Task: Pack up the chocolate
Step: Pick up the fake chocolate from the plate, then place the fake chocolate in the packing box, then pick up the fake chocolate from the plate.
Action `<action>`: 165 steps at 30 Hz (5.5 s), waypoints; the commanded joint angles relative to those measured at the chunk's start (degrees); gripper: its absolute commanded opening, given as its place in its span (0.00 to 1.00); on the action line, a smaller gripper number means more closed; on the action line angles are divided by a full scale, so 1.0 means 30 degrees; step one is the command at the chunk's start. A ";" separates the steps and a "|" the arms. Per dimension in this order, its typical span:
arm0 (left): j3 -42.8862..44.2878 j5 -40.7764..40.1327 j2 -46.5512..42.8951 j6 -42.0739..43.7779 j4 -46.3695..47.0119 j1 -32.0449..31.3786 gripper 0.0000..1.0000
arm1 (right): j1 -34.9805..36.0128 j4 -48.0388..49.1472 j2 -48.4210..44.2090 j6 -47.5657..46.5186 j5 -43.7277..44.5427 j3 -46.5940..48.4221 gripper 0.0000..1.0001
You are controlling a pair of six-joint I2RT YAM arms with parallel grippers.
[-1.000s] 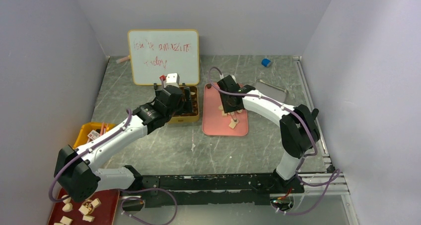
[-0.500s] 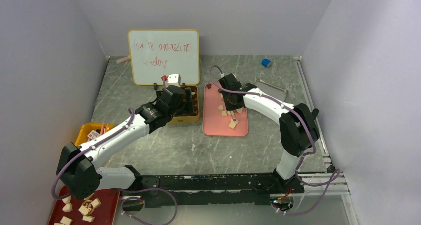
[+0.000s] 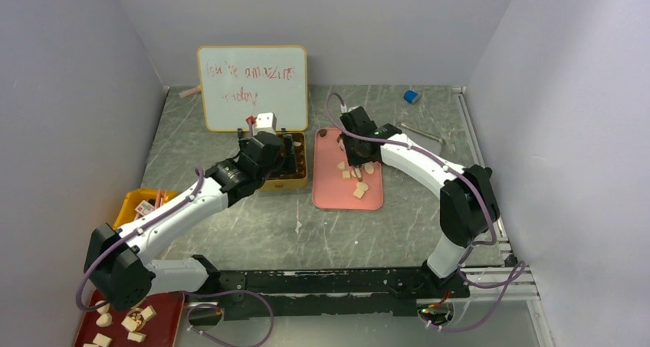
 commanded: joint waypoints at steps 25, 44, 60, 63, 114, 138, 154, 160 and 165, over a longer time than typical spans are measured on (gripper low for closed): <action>0.0676 -0.2145 -0.2977 0.0152 -0.1669 -0.0074 0.91 | 0.3626 -0.1427 0.5227 -0.0661 -0.0857 1.0614 0.02; 0.0177 -0.2150 -0.3622 0.0012 -0.2012 -0.0053 0.91 | 0.4429 -0.1773 0.7508 -0.1006 -0.0757 1.2092 0.02; -0.0065 -0.2135 -0.3591 -0.0025 -0.1913 -0.0056 0.92 | 0.4485 -0.1443 0.7986 -0.1256 -0.0988 1.2380 0.24; -0.0091 -0.2069 -0.3515 -0.0092 -0.1913 -0.0060 0.92 | 0.4465 -0.1373 0.7979 -0.1329 -0.0992 1.2312 0.29; -0.0534 -0.1227 -0.3420 -0.0203 -0.1574 -0.0061 0.91 | 0.3418 -0.0447 0.3081 -0.0363 0.1285 0.6408 0.37; -0.0278 -0.0230 -0.2077 0.0519 -0.0334 -0.0061 0.92 | 0.1401 0.0064 0.0465 0.0136 0.2366 0.1115 0.37; -0.0157 -0.0454 -0.1623 0.0790 -0.0213 -0.0056 0.92 | 0.0503 0.0514 0.2892 -0.0462 0.1785 0.2449 0.41; -0.0184 -0.0483 -0.1358 0.0966 -0.0015 -0.0032 0.93 | 0.0199 0.0548 0.3473 -0.0569 0.1721 0.3006 0.42; -0.0138 -0.0425 -0.1154 0.1070 0.0121 0.0148 0.93 | -0.0005 0.0531 0.3823 -0.0671 0.1755 0.3331 0.42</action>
